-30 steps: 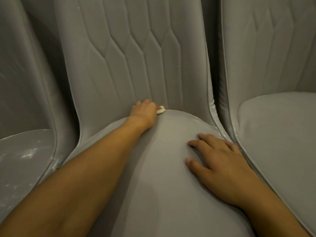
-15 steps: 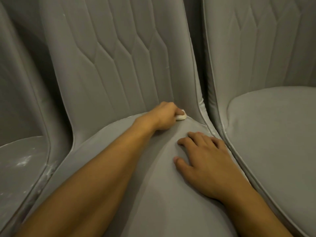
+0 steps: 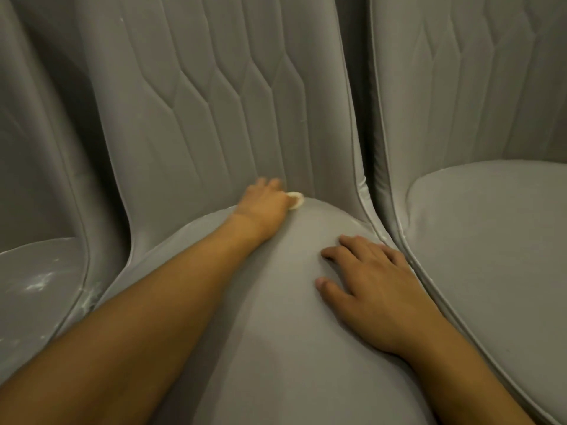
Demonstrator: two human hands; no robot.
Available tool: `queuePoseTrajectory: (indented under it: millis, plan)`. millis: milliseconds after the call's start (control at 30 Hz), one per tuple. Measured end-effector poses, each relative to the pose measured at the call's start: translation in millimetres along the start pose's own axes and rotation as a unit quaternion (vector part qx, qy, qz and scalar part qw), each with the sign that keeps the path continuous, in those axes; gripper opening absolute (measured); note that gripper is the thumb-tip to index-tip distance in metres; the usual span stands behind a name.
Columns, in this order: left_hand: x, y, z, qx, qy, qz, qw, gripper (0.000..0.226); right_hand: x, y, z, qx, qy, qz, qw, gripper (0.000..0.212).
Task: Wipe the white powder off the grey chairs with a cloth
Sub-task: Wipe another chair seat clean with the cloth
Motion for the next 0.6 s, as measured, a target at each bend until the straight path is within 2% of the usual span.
queuePoseTrajectory:
  millis: [67,133,233,333,433,467,567,600]
  plan:
    - [-4,-29,10,-0.025,-0.038,-0.074,0.996,0.046,1,0,-1,0.004,0.000,-0.002,1.000,0.054]
    - [-3,-35,20,-0.041,-0.053,-0.074,0.995,0.047,2,0,0,0.007,0.004,-0.003,1.000,0.049]
    - [0,-26,19,-0.131,-0.018,0.001,0.991,0.041,3,0,0,0.006,0.010,-0.004,1.000,0.047]
    - [-8,16,3,-0.265,-0.007,0.117,0.957,0.045,3,1,1,0.002,0.012,-0.006,1.000,0.048]
    - [-16,67,-8,-0.274,-0.009,0.219,0.936,0.042,3,0,2,-0.001,0.021,-0.009,1.000,0.048]
    - [-14,74,-8,-0.261,-0.008,0.220,0.940,0.035,3,0,2,0.000,0.023,-0.010,1.000,0.050]
    - [-8,74,-13,-0.255,-0.016,0.144,0.956,0.061,4,0,3,0.001,0.019,-0.008,1.000,0.056]
    - [-6,70,-14,-0.241,-0.014,0.121,0.963,0.057,4,1,3,0.001,0.018,-0.007,1.000,0.058]
Point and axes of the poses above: each hand's wrist, its own x-axis towards the middle knuckle, its own z-axis out of the palm, y = z × x, the point moved 3 cm from there along x, towards the middle knuckle, and after that the axes turned 7 degrees about z, right-handed, at the moved point
